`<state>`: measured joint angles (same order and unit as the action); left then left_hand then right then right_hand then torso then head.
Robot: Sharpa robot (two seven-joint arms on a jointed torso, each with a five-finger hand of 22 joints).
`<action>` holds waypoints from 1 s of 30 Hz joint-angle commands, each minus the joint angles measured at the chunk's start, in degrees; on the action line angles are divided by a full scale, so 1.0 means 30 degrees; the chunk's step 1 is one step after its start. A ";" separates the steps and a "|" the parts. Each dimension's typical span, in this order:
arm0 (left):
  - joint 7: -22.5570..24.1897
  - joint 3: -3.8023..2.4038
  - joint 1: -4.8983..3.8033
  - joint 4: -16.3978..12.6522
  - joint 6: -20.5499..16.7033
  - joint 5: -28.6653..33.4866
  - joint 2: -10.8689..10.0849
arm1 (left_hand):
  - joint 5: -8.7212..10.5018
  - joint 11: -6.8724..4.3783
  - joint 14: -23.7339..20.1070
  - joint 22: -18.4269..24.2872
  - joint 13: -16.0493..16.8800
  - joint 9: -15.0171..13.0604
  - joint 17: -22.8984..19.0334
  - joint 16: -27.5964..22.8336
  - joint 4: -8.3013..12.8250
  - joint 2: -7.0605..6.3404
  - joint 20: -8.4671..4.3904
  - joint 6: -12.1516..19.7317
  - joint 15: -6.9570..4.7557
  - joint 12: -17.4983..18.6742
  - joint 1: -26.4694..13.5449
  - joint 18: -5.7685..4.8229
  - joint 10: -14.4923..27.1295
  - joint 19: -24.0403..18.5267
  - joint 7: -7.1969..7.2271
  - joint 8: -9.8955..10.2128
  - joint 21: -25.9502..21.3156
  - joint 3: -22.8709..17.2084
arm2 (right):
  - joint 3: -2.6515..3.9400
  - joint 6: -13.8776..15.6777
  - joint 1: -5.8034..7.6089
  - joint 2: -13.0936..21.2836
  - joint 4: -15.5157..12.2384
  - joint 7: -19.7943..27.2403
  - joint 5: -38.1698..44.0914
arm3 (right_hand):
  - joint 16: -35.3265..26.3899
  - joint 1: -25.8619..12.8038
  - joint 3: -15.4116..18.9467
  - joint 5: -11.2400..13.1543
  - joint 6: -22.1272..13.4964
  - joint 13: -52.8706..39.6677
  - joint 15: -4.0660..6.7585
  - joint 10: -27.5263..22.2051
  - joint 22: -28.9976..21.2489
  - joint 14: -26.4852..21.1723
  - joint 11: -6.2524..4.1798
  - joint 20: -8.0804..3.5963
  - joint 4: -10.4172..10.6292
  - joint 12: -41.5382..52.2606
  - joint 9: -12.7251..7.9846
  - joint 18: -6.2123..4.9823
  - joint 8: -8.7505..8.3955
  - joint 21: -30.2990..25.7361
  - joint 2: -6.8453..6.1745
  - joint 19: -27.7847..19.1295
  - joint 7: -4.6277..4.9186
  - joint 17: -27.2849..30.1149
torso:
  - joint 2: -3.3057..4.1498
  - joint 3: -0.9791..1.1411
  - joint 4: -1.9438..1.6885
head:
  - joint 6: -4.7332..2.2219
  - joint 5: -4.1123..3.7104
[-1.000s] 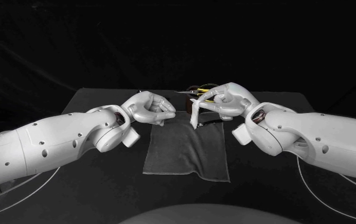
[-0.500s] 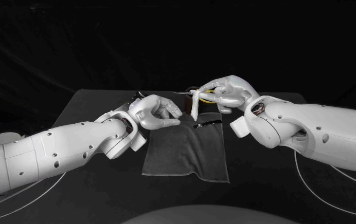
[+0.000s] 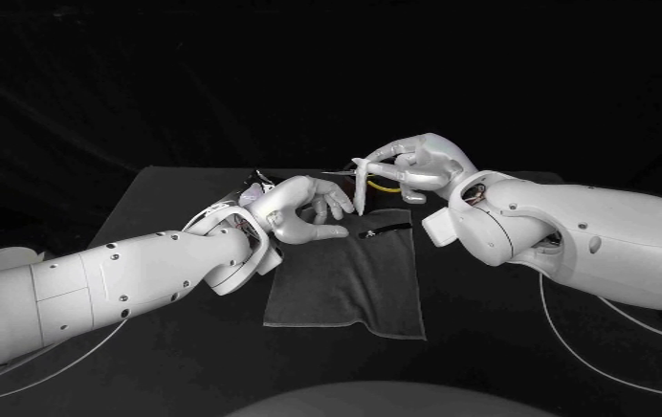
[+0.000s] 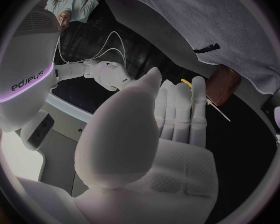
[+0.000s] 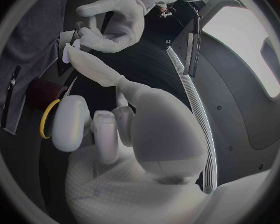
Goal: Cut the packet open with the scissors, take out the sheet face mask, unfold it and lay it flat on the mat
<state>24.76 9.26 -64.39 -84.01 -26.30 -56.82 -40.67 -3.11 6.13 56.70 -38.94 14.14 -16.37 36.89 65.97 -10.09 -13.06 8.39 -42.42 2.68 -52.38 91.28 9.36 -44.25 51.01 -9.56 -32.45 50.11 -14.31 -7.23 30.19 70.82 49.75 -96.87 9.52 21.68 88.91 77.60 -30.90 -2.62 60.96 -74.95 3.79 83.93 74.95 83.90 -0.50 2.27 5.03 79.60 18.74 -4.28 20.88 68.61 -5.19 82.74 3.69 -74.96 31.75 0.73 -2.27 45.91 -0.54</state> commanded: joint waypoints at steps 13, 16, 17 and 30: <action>0.0298 -0.0037 0.0050 0.0918 -0.2938 -0.1683 0.0826 | 0.0121 0.0011 0.2756 -0.1063 0.3142 -0.0965 0.4378 0.3678 0.0188 0.0126 -0.0079 0.1101 -0.0041 -0.5610 -0.0618 0.0357 0.0859 0.0830 -0.0209 -0.2596 0.1385 0.0555 | 0.0034 0.0075 0.0136 -0.0286 -0.0114 0.0010 -0.0522 | 0.0121 -0.0036 -0.0062 -0.0055 0.0114 -0.2730 0.0090 0.0571 0.1513 0.1946 -0.0032 -0.0077 -0.0072 -0.0165 0.1263 -0.0014 0.0235 -0.0153 0.0202 -0.0045 0.0019 -0.4676 | -0.0012 0.0007 -0.0005 | 0.0046 -0.0017; 0.0005 -0.0041 0.0051 0.0981 -0.3074 -0.1702 0.0929 | 0.0124 0.0069 0.3362 -0.1517 0.3390 -0.1328 0.5105 0.4106 0.0076 0.0118 -0.0008 0.1235 0.0023 -0.6093 -0.0768 0.0298 0.0829 0.1217 -0.0256 -0.3431 0.1823 0.0847 | 0.0035 0.0047 0.0139 -0.0330 -0.0186 0.0002 -0.0524 | 0.0121 -0.0036 -0.0062 -0.0055 0.0114 -0.2730 0.0090 0.0571 0.1513 0.1946 -0.0032 -0.0077 -0.0072 -0.0165 0.1263 -0.0014 0.0235 -0.0153 0.0202 -0.0045 0.0019 -0.4676 | -0.0012 0.0014 -0.0012 | 0.0048 -0.0008; -0.0137 -0.0042 0.0051 0.0996 -0.3086 -0.1731 0.0957 | 0.0126 0.0074 0.3469 -0.1668 0.3436 -0.1393 0.5239 0.4183 0.0042 0.0117 -0.0001 0.1286 0.0027 -0.6183 -0.0805 0.0274 0.0829 0.1337 -0.0265 -0.3586 0.1954 0.0918 | 0.0035 0.0040 0.0139 -0.0346 -0.0201 0.0003 -0.0525 | 0.0121 -0.0036 -0.0062 -0.0055 0.0114 -0.2730 0.0090 0.0571 0.1513 0.1946 -0.0032 -0.0077 -0.0072 -0.0165 0.1263 -0.0014 0.0235 -0.0153 0.0202 -0.0045 0.0019 -0.4676 | -0.0013 0.0016 -0.0011 | 0.0054 -0.0003; -0.1384 -0.0053 0.0051 0.1008 -0.2814 -0.0347 0.1131 | 0.0146 -0.0348 0.4900 -0.3309 0.4262 -0.2902 0.6643 0.4943 -0.2252 0.0705 -0.0329 0.1692 -0.0350 -0.7808 -0.3783 -0.0009 0.0505 0.2813 0.0211 -0.7038 0.3393 0.5928 | 0.0036 -0.0018 0.0141 -0.0648 -0.0128 -0.0086 -0.0521 | 0.0108 -0.0061 -0.0081 -0.0055 0.0088 -0.2740 0.0089 0.0572 0.1507 0.1942 -0.0027 -0.0076 -0.0085 -0.0156 0.1273 -0.0018 0.0250 -0.0171 0.0224 -0.0050 0.0026 -0.4658 | -0.0022 0.0000 0.0004 | 0.0092 0.0013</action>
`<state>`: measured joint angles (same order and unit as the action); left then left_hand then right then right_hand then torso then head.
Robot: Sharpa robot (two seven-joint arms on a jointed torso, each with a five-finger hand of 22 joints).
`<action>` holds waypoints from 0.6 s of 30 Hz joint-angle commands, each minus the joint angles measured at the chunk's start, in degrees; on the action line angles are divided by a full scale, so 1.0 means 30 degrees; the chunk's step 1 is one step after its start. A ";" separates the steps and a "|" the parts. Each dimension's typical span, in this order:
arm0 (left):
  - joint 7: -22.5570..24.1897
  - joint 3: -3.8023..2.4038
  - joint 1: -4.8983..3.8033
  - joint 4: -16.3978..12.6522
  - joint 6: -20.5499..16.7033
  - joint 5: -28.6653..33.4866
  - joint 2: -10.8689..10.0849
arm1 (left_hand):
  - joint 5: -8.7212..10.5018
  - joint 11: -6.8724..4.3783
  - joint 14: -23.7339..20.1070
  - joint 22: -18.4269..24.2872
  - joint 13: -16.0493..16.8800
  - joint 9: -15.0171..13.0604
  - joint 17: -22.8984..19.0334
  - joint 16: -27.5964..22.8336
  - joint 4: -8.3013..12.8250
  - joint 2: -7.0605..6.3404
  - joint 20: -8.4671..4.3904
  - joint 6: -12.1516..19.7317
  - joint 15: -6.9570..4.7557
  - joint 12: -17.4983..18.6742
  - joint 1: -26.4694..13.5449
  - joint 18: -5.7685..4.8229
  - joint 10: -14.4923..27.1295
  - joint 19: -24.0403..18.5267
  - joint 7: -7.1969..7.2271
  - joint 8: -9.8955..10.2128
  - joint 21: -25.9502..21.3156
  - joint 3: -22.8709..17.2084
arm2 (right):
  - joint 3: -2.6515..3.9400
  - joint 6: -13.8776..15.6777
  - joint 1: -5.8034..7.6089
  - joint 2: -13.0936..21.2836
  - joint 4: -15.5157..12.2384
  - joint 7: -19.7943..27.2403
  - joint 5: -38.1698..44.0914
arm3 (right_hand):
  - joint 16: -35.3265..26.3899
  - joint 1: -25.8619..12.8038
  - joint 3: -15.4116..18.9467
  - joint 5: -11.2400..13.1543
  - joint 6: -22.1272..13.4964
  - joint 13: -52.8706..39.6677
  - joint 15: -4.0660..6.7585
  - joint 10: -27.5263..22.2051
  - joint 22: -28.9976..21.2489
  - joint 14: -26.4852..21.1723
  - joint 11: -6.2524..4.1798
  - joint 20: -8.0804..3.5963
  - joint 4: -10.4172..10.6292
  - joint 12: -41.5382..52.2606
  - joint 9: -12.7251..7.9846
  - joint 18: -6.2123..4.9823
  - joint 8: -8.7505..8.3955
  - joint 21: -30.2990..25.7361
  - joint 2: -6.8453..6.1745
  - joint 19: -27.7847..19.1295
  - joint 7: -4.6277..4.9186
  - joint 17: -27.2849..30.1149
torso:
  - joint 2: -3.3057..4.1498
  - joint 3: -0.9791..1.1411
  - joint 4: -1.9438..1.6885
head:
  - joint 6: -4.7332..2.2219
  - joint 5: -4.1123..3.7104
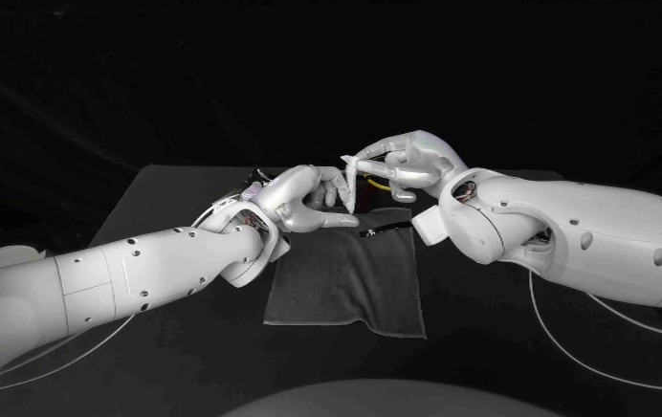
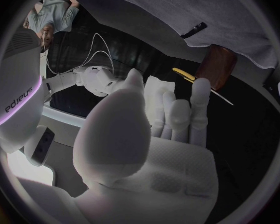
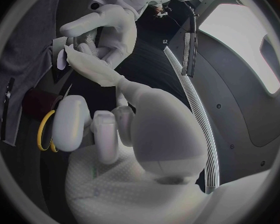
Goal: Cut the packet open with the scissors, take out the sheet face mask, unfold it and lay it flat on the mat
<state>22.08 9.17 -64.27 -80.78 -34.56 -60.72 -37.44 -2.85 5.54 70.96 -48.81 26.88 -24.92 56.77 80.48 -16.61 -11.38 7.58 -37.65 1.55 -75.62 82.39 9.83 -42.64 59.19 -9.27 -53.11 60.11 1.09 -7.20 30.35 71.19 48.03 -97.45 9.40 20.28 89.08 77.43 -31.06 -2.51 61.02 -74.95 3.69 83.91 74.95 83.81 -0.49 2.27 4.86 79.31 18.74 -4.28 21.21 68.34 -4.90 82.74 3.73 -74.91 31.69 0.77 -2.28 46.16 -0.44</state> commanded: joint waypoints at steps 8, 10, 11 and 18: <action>-0.0418 -0.0034 0.0009 -0.0294 0.0142 0.2301 0.0047 | 0.0050 -0.0229 0.0241 -0.0086 0.0028 -0.0090 0.0058 0.0120 -0.0144 0.0811 -0.0134 0.0253 -0.0041 -0.0082 -0.2993 -0.0180 -0.0084 0.0160 0.0199 -0.0494 0.0094 0.2170 | 0.0019 -0.0123 0.0017 -0.0360 0.0324 -0.0210 0.0054 | 0.0053 -0.0025 -0.0042 -0.0090 0.0045 -0.2712 0.0120 0.0555 0.1493 0.1974 -0.0028 -0.0074 -0.0044 -0.0110 0.1281 -0.0026 0.0154 -0.0117 0.0143 -0.0061 0.0017 -0.4675 | 0.0010 -0.0019 -0.0007 | 0.0002 -0.0098; -0.0301 -0.0038 0.0009 -0.0385 0.0182 0.2711 0.0015 | 0.0050 -0.0234 0.0231 -0.0036 0.0006 -0.0063 0.0023 0.0108 -0.0134 0.1220 -0.0142 0.0300 -0.0047 -0.0034 -0.3056 -0.0168 -0.0061 0.0126 0.0201 -0.0496 0.0053 0.2013 | 0.0018 -0.0127 0.0016 -0.0412 0.0399 -0.0267 0.0112 | 0.0052 -0.0030 -0.0045 -0.0091 0.0041 -0.2717 0.0119 0.0557 0.1490 0.1974 -0.0027 -0.0073 -0.0047 -0.0102 0.1283 -0.0028 0.0157 -0.0124 0.0145 -0.0063 0.0018 -0.4674 | 0.0017 -0.0021 -0.0011 | 0.0002 -0.0098; -0.0226 -0.0040 0.0009 -0.0429 0.0178 0.2894 -0.0003 | 0.0051 -0.0233 0.0234 -0.0041 -0.0006 -0.0046 0.0022 0.0106 -0.0135 0.1351 -0.0144 0.0323 -0.0047 -0.0008 -0.3056 -0.0170 -0.0050 0.0130 0.0200 -0.0489 0.0055 0.1961 | 0.0016 -0.0132 0.0014 -0.0435 0.0435 -0.0298 0.0145 | 0.0052 -0.0030 -0.0045 -0.0091 0.0041 -0.2717 0.0119 0.0557 0.1490 0.1974 -0.0027 -0.0073 -0.0047 -0.0102 0.1283 -0.0028 0.0157 -0.0124 0.0145 -0.0063 0.0018 -0.4674 | 0.0021 -0.0023 -0.0012 | 0.0001 -0.0103; 0.0627 -0.0083 0.0009 -0.0837 0.0052 0.4907 -0.0218 | 0.0049 -0.0090 -0.0129 0.0463 -0.0511 0.0680 -0.0517 -0.0115 0.0017 0.3876 -0.0057 0.0717 0.0064 0.0965 -0.0319 -0.0064 0.0301 -0.0349 0.0009 0.0350 -0.0407 0.0611 | -0.0015 -0.0216 -0.0014 -0.0609 0.0736 -0.0523 0.0362 | 0.0043 -0.0034 -0.0046 -0.0091 0.0038 -0.2705 0.0119 0.0549 0.1477 0.1971 -0.0027 -0.0073 -0.0048 -0.0122 0.1284 -0.0033 0.0159 -0.0152 0.0147 -0.0073 0.0019 -0.4662 | 0.0002 -0.0010 -0.0007 | -0.0024 -0.0132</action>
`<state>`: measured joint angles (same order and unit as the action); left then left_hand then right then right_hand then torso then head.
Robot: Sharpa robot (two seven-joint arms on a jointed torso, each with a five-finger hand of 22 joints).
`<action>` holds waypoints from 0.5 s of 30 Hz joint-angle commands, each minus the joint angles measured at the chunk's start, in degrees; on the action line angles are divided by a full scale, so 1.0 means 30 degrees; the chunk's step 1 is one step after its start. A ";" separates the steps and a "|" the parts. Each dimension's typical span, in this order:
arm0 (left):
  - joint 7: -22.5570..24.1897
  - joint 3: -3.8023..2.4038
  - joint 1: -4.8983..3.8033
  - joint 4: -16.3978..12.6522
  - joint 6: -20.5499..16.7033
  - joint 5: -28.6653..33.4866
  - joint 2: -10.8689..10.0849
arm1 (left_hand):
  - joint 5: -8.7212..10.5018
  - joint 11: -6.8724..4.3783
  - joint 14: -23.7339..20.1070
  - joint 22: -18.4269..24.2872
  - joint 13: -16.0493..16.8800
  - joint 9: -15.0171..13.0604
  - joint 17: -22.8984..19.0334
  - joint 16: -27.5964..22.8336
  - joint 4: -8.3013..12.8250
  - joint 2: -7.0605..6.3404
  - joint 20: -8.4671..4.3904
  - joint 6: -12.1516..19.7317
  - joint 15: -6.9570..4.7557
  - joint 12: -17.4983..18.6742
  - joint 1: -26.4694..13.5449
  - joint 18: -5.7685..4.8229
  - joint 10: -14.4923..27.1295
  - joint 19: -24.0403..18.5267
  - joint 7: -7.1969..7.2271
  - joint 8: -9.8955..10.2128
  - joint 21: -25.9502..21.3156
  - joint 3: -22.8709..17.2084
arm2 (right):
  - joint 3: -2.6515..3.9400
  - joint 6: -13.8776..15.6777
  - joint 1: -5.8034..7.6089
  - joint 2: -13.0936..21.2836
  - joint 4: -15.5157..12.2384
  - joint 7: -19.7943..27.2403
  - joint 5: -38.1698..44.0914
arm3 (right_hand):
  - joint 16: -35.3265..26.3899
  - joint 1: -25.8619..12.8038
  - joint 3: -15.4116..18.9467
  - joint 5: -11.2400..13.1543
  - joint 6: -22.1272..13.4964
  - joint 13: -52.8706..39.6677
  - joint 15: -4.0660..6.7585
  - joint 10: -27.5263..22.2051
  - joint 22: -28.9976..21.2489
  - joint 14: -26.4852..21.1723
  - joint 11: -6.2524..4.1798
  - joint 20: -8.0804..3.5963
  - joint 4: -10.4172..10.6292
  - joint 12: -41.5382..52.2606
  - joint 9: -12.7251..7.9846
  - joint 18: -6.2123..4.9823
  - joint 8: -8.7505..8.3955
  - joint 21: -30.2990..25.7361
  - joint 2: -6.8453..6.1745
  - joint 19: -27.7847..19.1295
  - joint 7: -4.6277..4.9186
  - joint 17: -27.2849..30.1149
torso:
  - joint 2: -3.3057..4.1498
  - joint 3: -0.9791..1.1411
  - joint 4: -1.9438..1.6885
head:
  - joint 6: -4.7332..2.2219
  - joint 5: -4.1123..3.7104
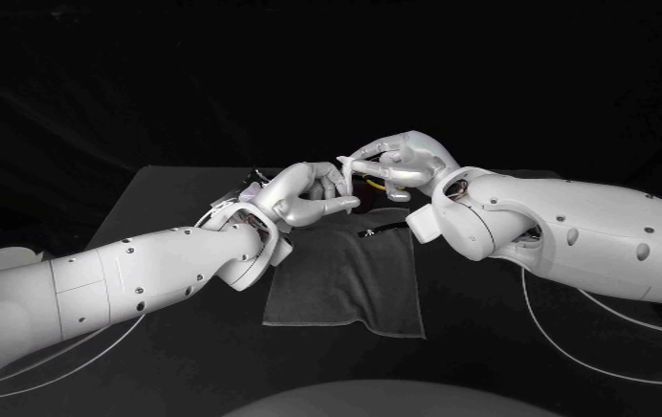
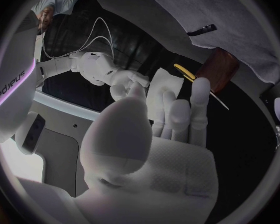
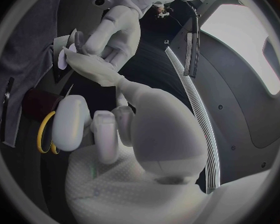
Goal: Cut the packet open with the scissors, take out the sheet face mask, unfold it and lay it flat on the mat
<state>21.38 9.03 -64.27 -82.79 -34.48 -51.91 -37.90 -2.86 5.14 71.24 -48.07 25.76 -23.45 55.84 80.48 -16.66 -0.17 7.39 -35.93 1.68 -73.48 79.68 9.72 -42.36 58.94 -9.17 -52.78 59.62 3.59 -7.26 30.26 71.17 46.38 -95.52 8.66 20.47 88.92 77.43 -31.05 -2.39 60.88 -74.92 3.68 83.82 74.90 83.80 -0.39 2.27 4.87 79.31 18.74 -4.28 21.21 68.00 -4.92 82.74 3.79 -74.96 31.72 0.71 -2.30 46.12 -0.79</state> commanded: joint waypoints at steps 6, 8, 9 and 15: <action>0.1731 -0.0103 0.0009 -0.0518 -0.0370 0.4210 -0.0404 | 0.0038 0.0117 -0.0346 0.0300 -0.0509 0.0807 -0.0308 -0.0160 0.0059 0.0305 0.0077 -0.0034 0.0084 0.0888 0.2417 -0.0001 0.0176 -0.0400 -0.0123 0.1010 -0.0369 -0.1188 | -0.0028 -0.0280 -0.0072 -0.0132 0.0274 -0.0479 0.0528 | 0.0097 -0.0033 -0.0050 -0.0133 0.0084 -0.2716 0.0120 0.0580 0.1493 0.1973 -0.0058 -0.0073 -0.0050 -0.0123 0.1285 -0.0032 0.0158 -0.0037 0.0152 -0.0072 -0.0001 -0.4646 | -0.0009 0.0021 0.0008 | -0.0045 -0.0019; 0.1918 -0.0121 0.0009 -0.0571 -0.0441 0.4724 -0.0485 | 0.0037 0.0110 -0.0362 0.0287 -0.0592 0.0982 -0.0316 -0.0156 0.0054 0.0275 0.0083 -0.0122 0.0088 0.1020 0.2854 -0.0002 0.0137 -0.0403 -0.0131 0.1216 -0.0368 -0.1534 | -0.0038 -0.0313 -0.0095 -0.0138 0.0292 -0.0519 0.0574 | 0.0097 -0.0033 -0.0050 -0.0133 0.0084 -0.2716 0.0120 0.0580 0.1493 0.1973 -0.0058 -0.0073 -0.0050 -0.0123 0.1285 -0.0032 0.0158 -0.0037 0.0152 -0.0072 -0.0001 -0.4646 | -0.0009 0.0024 0.0008 | -0.0054 -0.0008; 0.1971 -0.0127 0.0009 -0.0585 -0.0454 0.4885 -0.0507 | 0.0037 0.0119 -0.0371 0.0279 -0.0623 0.1068 -0.0321 -0.0155 0.0041 0.0256 0.0086 -0.0128 0.0100 0.1067 0.2968 -0.0002 0.0118 -0.0404 -0.0151 0.1331 -0.0365 -0.1665 | -0.0041 -0.0324 -0.0103 -0.0140 0.0292 -0.0531 0.0590 | 0.0097 -0.0033 -0.0050 -0.0133 0.0084 -0.2716 0.0120 0.0580 0.1493 0.1973 -0.0058 -0.0073 -0.0050 -0.0123 0.1285 -0.0032 0.0158 -0.0037 0.0152 -0.0072 -0.0001 -0.4646 | -0.0007 0.0026 0.0009 | -0.0059 -0.0002; 0.2047 -0.0152 0.0010 -0.0628 -0.0392 0.5480 -0.0539 | 0.0038 0.0152 -0.0424 0.0327 -0.0707 0.1295 -0.0372 -0.0167 0.0032 0.0227 0.0103 -0.0203 0.0118 0.1206 0.3249 0.0007 0.0101 -0.0470 -0.0194 0.1610 -0.0414 -0.2074 | -0.0054 -0.0375 -0.0134 -0.0142 0.0261 -0.0572 0.0677 | 0.0101 -0.0058 -0.0060 -0.0132 0.0062 -0.2709 0.0115 0.0571 0.1494 0.1974 -0.0053 -0.0071 -0.0068 -0.0139 0.1296 -0.0032 0.0177 -0.0042 0.0159 -0.0073 0.0003 -0.4652 | 0.0005 0.0022 0.0014 | -0.0051 0.0007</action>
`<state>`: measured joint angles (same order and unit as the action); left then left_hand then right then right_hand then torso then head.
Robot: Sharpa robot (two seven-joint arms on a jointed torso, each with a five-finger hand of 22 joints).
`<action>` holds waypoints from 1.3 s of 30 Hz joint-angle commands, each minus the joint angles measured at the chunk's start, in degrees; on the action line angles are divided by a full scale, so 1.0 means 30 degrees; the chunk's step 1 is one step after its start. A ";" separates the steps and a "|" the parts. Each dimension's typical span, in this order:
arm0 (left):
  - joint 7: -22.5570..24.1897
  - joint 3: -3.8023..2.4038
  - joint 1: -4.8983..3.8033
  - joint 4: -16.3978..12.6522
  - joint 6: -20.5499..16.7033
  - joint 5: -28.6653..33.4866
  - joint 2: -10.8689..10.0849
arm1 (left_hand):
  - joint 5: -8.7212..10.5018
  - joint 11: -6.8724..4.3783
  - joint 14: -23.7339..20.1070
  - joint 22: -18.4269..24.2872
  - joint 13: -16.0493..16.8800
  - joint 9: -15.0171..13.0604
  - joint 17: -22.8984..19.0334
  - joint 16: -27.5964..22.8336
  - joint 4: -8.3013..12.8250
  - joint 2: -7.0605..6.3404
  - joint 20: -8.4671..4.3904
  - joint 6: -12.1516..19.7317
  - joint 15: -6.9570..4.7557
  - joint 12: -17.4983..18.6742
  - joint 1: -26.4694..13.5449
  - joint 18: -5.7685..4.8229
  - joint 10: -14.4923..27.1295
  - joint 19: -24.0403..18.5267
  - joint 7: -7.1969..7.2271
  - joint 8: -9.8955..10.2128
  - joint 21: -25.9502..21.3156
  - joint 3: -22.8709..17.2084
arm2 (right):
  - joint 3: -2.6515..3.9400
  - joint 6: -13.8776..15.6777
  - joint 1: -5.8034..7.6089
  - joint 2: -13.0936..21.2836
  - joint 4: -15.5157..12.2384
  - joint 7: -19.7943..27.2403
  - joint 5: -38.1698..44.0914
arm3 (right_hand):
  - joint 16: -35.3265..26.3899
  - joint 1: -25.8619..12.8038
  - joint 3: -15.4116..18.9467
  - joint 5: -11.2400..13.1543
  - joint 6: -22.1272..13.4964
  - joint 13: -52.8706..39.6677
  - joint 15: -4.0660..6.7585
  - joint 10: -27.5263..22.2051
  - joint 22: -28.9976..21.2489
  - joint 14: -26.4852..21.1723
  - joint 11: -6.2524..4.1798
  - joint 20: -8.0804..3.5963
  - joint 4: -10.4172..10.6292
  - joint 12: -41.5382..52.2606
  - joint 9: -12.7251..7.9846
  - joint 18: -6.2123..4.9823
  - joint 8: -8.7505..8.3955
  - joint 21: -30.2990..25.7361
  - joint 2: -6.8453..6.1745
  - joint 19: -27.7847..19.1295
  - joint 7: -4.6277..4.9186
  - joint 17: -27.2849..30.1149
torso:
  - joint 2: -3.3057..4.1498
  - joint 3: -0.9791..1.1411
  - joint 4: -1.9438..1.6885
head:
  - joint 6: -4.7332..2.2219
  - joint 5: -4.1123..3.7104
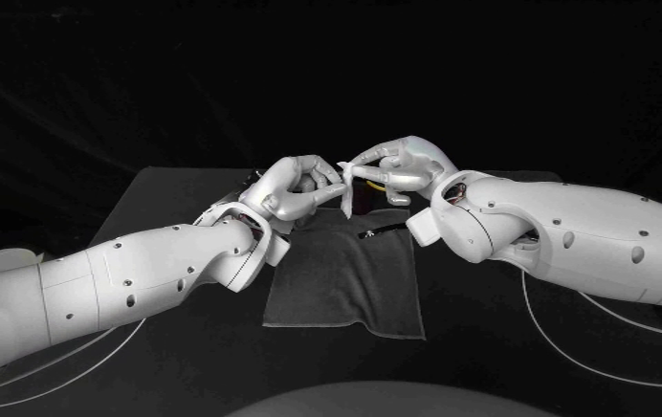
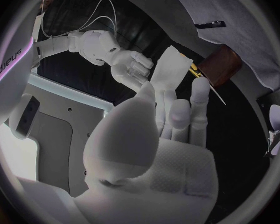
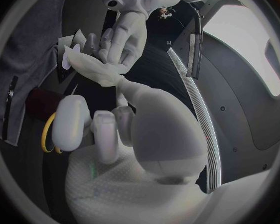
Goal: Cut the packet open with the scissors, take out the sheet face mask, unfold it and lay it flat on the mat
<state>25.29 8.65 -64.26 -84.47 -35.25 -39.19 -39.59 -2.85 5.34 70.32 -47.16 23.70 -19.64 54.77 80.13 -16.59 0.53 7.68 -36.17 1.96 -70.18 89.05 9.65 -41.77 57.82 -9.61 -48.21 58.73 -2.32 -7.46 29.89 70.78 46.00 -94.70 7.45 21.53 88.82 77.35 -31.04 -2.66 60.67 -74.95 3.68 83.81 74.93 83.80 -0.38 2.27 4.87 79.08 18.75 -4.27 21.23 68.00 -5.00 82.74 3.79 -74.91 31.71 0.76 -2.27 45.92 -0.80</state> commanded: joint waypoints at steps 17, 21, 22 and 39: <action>0.1509 -0.0050 0.0008 -0.0231 0.0870 0.2716 0.0039 | 0.0041 0.0576 -0.1020 0.0872 -0.0306 0.1868 -0.0929 -0.0314 0.0037 -0.0716 0.0429 0.0362 0.0479 0.0509 0.0101 0.0226 -0.0028 -0.1107 -0.0606 0.2568 -0.0924 -0.1619 | -0.0035 -0.0375 -0.0080 -0.0076 0.0219 -0.0246 0.0521 | 0.0128 -0.0051 -0.0069 -0.0039 0.0116 -0.2688 0.0113 0.0564 0.1479 0.1973 -0.0054 -0.0069 -0.0087 -0.0081 0.1305 -0.0037 0.0187 -0.0058 0.0192 -0.0078 0.0003 -0.4658 | 0.0011 0.0003 -0.0002 | 0.0074 0.0029; 0.1754 -0.0053 0.0008 -0.0284 0.1192 0.2865 0.0031 | 0.0040 0.0438 -0.1130 0.0910 -0.0378 0.2089 -0.0996 -0.0336 0.0073 -0.0843 0.0381 -0.0010 0.0384 0.0611 0.0332 0.0253 -0.0093 -0.1201 -0.0430 0.2739 -0.0986 -0.2054 | -0.0050 -0.0378 -0.0102 -0.0089 0.0257 -0.0256 0.0593 | 0.0128 -0.0051 -0.0069 -0.0039 0.0116 -0.2688 0.0113 0.0564 0.1479 0.1973 -0.0054 -0.0069 -0.0087 -0.0081 0.1305 -0.0037 0.0187 -0.0058 0.0192 -0.0078 0.0003 -0.4658 | 0.0012 0.0002 -0.0008 | 0.0092 0.0013; 0.1811 -0.0054 0.0008 -0.0293 0.1242 0.2893 0.0030 | 0.0040 0.0380 -0.1168 0.0938 -0.0405 0.2135 -0.1028 -0.0345 0.0078 -0.0837 0.0354 -0.0204 0.0345 0.0652 0.0404 0.0262 -0.0125 -0.1241 -0.0354 0.2739 -0.1016 -0.2217 | -0.0053 -0.0379 -0.0105 -0.0092 0.0264 -0.0258 0.0610 | 0.0128 -0.0051 -0.0069 -0.0039 0.0116 -0.2688 0.0113 0.0564 0.1479 0.1973 -0.0054 -0.0069 -0.0087 -0.0081 0.1305 -0.0037 0.0187 -0.0058 0.0192 -0.0078 0.0003 -0.4658 | 0.0010 0.0001 -0.0006 | 0.0092 0.0007; 0.1446 -0.0058 0.0005 -0.0143 0.1817 0.3223 0.0113 | 0.0041 0.0010 -0.0978 0.0685 -0.0686 0.2616 -0.0698 -0.0210 0.0121 -0.1345 0.0024 -0.1429 -0.0007 0.1169 0.0763 0.0206 -0.0636 -0.1108 0.0034 0.2916 -0.0861 -0.3705 | -0.0074 -0.0492 -0.0131 -0.0051 0.0044 -0.0247 0.0779 | 0.0127 -0.0079 -0.0076 -0.0039 0.0097 -0.2693 0.0109 0.0563 0.1474 0.1973 -0.0050 -0.0067 -0.0105 -0.0079 0.1317 -0.0040 0.0209 -0.0077 0.0198 -0.0085 0.0006 -0.4657 | 0.0006 0.0018 -0.0004 | 0.0118 0.0035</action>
<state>29.71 8.54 -64.26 -84.94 -31.45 -29.99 -39.40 -2.86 5.38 67.37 -45.06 21.72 -11.80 52.65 79.42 -16.20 -2.91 8.18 -39.99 2.25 -67.00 91.26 9.84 -43.41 54.46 -9.51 -39.67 56.07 -13.15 -7.72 29.12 70.39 45.80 -94.34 6.71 23.22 88.90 77.19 -31.21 -2.51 60.69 -74.94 3.80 83.71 74.95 83.92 -0.29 2.27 4.70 79.08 18.75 -4.27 21.54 68.00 -5.15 82.74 3.80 -74.95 31.68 0.80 -2.28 46.23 -0.69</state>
